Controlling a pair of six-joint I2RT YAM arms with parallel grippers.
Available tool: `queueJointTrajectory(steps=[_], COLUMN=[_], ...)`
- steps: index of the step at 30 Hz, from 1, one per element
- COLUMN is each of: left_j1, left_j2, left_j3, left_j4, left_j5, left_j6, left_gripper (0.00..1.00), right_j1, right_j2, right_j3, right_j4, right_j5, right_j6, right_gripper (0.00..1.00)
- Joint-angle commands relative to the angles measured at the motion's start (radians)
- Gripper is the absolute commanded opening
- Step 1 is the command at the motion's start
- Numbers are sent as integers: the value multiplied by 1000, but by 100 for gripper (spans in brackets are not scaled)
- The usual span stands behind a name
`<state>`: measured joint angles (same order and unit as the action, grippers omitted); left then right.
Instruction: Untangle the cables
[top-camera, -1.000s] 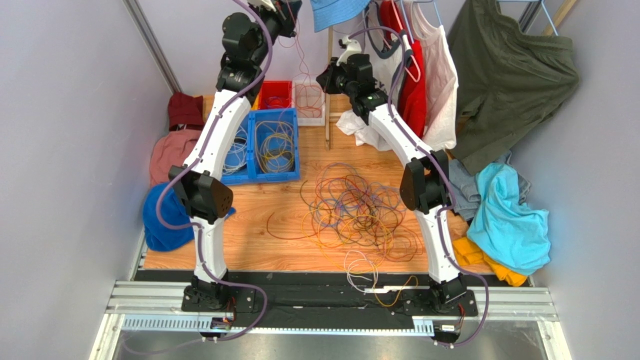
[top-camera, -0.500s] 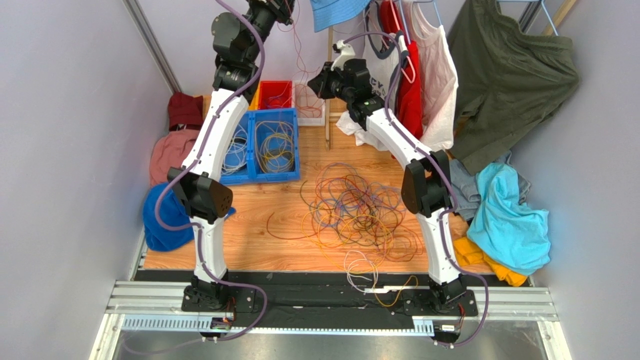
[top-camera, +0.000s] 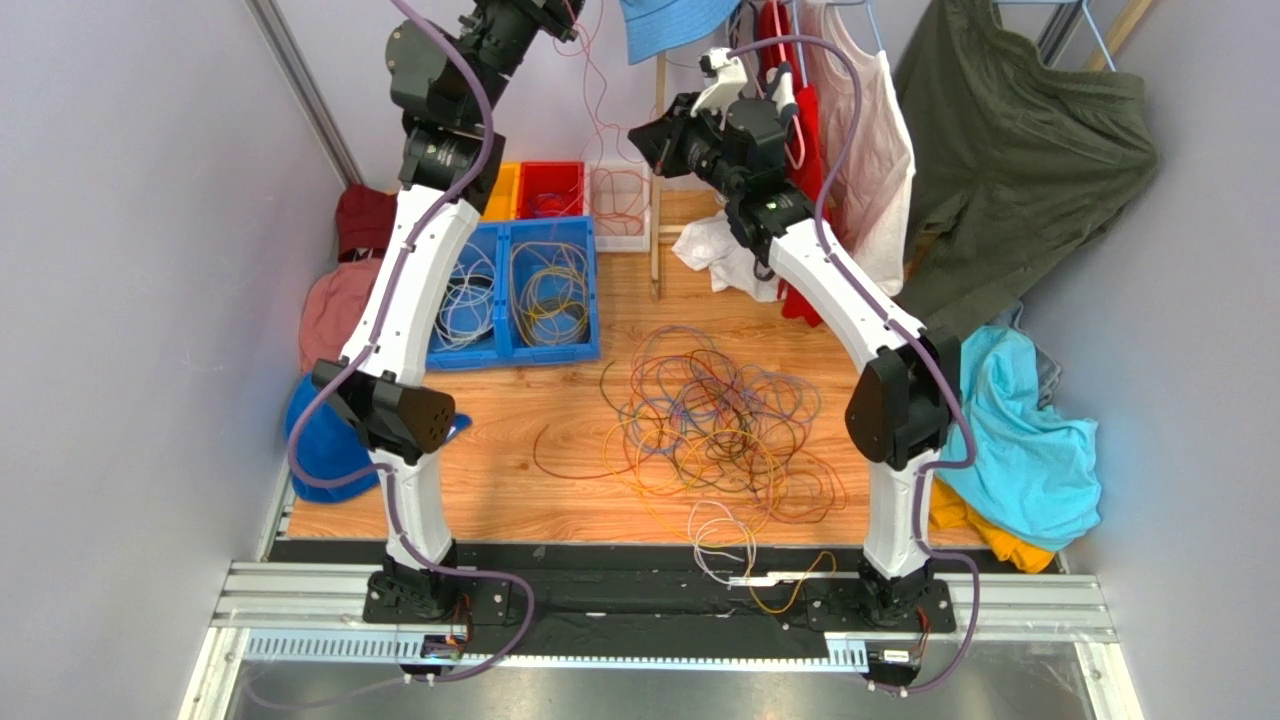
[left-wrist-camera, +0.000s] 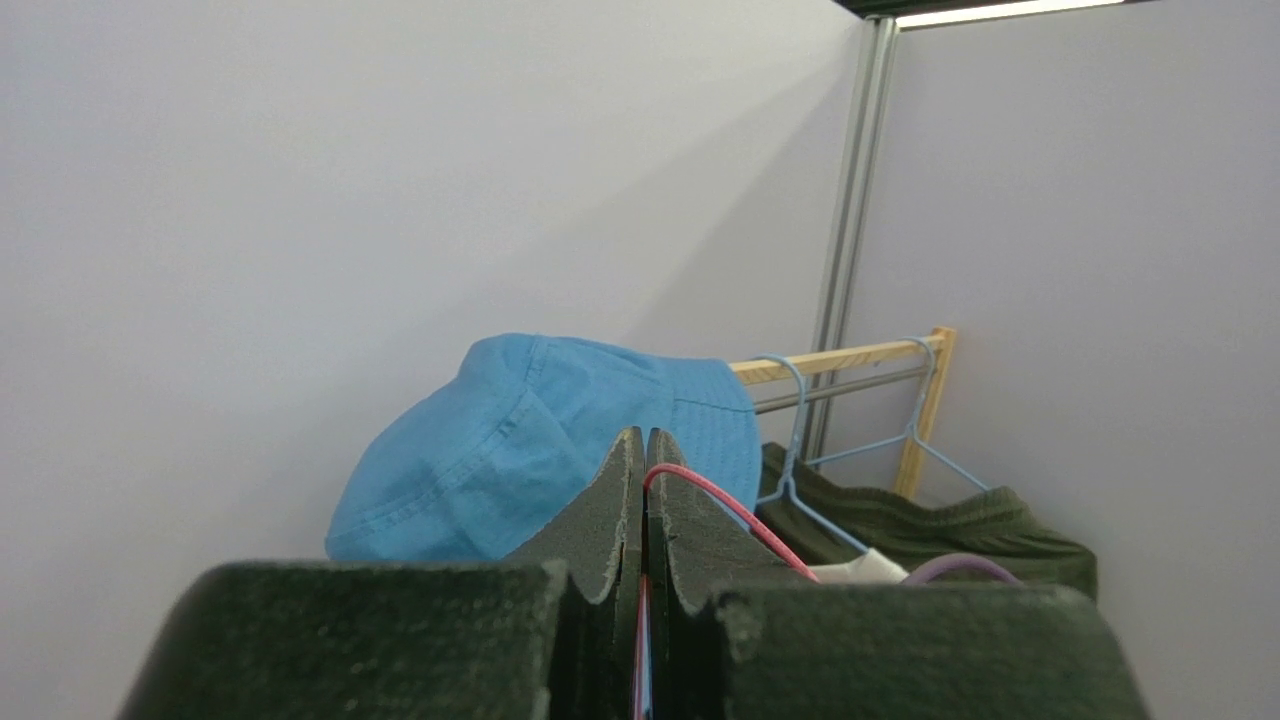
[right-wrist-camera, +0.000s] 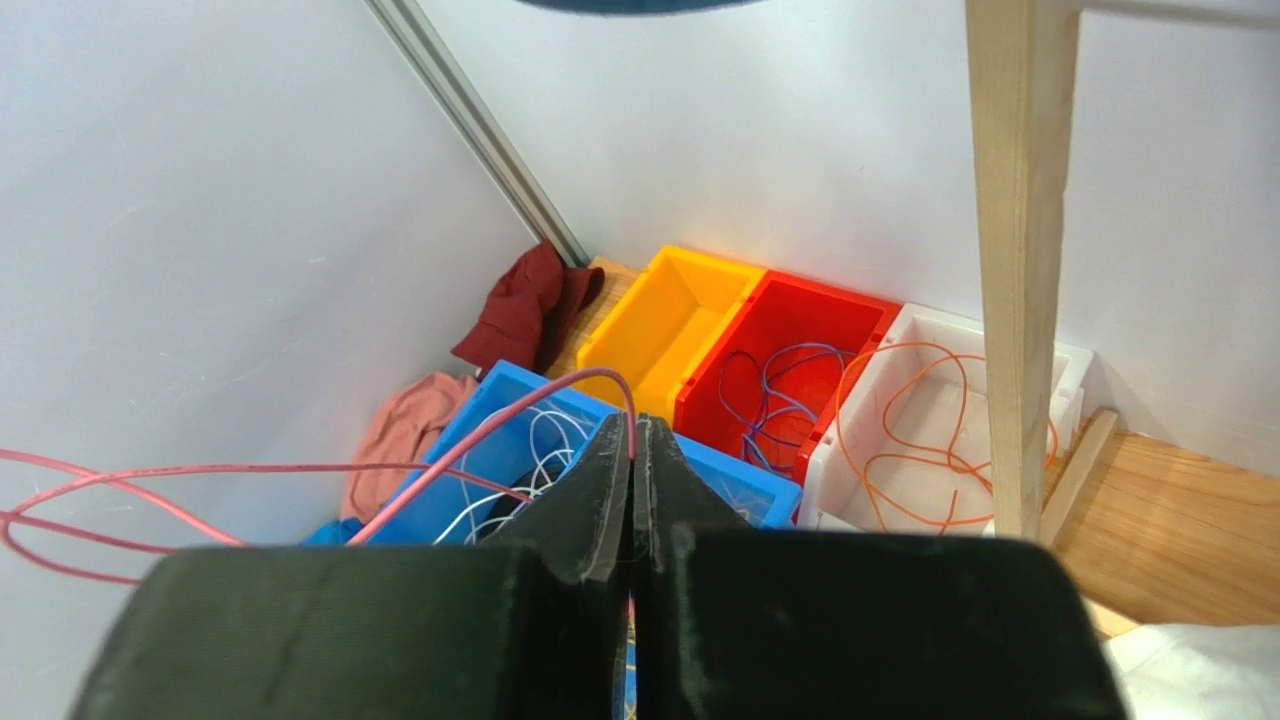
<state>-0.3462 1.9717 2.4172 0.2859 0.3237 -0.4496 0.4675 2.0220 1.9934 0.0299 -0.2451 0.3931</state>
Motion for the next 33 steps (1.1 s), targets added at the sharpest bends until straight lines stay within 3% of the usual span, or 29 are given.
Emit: queueJointTrajectory(steps=[1, 7, 15, 22, 33], left_j1=[-22, -51, -8, 50, 82], left_j2=[-114, -132, 27, 237, 467], left_j3=[5, 26, 106, 112, 115], left_j4=[-20, -79, -54, 119, 116], left_j5=[32, 0, 20, 17, 17], left_j6=[-41, 11, -35, -109, -77], left_gripper=[0, 0, 0, 0, 0], right_j1=[13, 28, 19, -44, -86], right_j2=[-115, -144, -49, 199, 438], right_j3=[-57, -64, 2, 209, 400], right_j4=[51, 1, -25, -51, -77], right_j5=[13, 9, 33, -19, -46], right_j6=[6, 6, -69, -45, -23], right_gripper=[0, 0, 0, 0, 0])
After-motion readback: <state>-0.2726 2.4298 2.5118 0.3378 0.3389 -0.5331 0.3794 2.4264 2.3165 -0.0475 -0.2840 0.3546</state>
